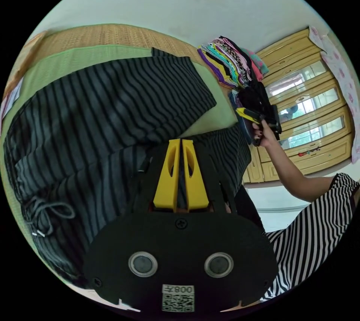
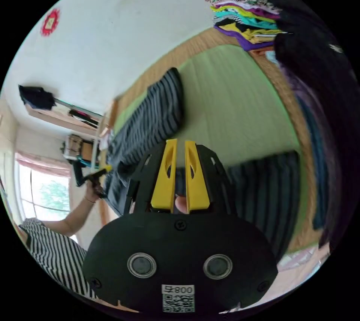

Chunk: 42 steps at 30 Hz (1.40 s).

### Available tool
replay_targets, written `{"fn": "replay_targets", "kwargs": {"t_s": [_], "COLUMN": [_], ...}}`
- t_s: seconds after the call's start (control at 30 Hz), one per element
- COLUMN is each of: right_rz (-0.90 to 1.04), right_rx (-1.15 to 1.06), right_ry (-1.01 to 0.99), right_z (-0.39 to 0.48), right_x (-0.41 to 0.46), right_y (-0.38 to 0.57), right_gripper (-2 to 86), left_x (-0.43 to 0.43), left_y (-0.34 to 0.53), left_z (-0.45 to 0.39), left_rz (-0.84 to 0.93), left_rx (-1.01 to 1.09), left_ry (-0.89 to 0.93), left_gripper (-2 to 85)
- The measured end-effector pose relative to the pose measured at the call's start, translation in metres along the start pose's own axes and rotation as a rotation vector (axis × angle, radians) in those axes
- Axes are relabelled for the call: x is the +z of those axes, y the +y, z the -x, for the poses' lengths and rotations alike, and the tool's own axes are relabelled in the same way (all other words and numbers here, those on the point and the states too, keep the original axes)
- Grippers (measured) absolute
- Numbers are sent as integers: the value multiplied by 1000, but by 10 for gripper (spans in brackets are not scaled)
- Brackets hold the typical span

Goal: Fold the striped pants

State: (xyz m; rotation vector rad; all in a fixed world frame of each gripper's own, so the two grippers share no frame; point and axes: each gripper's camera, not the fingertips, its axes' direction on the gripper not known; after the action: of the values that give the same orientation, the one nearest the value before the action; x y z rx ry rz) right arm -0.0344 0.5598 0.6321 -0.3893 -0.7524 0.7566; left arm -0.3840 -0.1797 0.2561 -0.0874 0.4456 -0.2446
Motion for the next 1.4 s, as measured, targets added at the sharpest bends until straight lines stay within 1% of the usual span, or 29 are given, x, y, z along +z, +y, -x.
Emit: {"fn": "replay_targets", "kwargs": {"t_s": [0.1,0.23,0.3,0.37,0.43,0.5,0.53,0.57,0.6,0.63,0.7,0.77,0.87,0.93,1.03,1.1,1.13,1.2,1.3,1.4], "right_rz": [28,59,93,64,11,-39,-42,-20,30,59,191,294,469,493,395,258,231,132,116,179], "right_rx": [64,117,139,133,78,-67,-119,-234,-361,-420,-629,-735,-715,-671,-612,-531,-512,-400,-303,-319], "right_ry": [-40,-42,-87,-144,-219,-266,-279,-293,-286,-280,-267,-191,-178,-213,-220,-152,-124,-33,5,31], "right_z": [-17,-29,-34,-29,-13,38,57,100,148,173,258,299,315,310,296,276,270,241,217,218], "right_x": [43,81,102,107,104,97,97,103,116,125,172,215,280,289,261,231,225,210,210,228], "right_y": [-41,-66,-71,-71,-72,-75,-75,-75,-70,-66,-35,-9,23,33,28,6,-1,-31,-60,-75], "right_gripper": [77,90,84,63,50,43,43,43,44,46,56,60,54,53,58,78,81,91,101,105], "left_x": [9,11,9,4,-4,-16,-26,-37,-43,-56,-76,-98,-113,-116,-116,-114,-112,-110,-103,-98], "left_y": [-16,-24,-25,-26,-26,-26,-25,-24,-23,-21,-16,-11,-11,-16,-31,-46,-58,-79,-121,-166], "left_z": [-7,-1,6,14,18,20,22,23,23,24,25,27,34,39,49,56,59,61,65,70], "left_rz": [1,0,-4,-20,-55,-98,-130,-173,-197,-251,-335,-407,-414,-400,-368,-355,-350,-341,-296,-251], "left_rx": [8,-25,-54,-92,-111,-120,-128,-139,-146,-160,-182,-211,-235,-239,-240,-230,-226,-195,-149,-113], "left_ry": [41,81,91,105,126,128,125,124,122,112,81,35,4,-3,-33,-26,-21,-31,-68,-125], "left_gripper": [5,3,3,2,2,2,2,2,2,3,4,7,17,28,51,64,69,76,91,104]}}
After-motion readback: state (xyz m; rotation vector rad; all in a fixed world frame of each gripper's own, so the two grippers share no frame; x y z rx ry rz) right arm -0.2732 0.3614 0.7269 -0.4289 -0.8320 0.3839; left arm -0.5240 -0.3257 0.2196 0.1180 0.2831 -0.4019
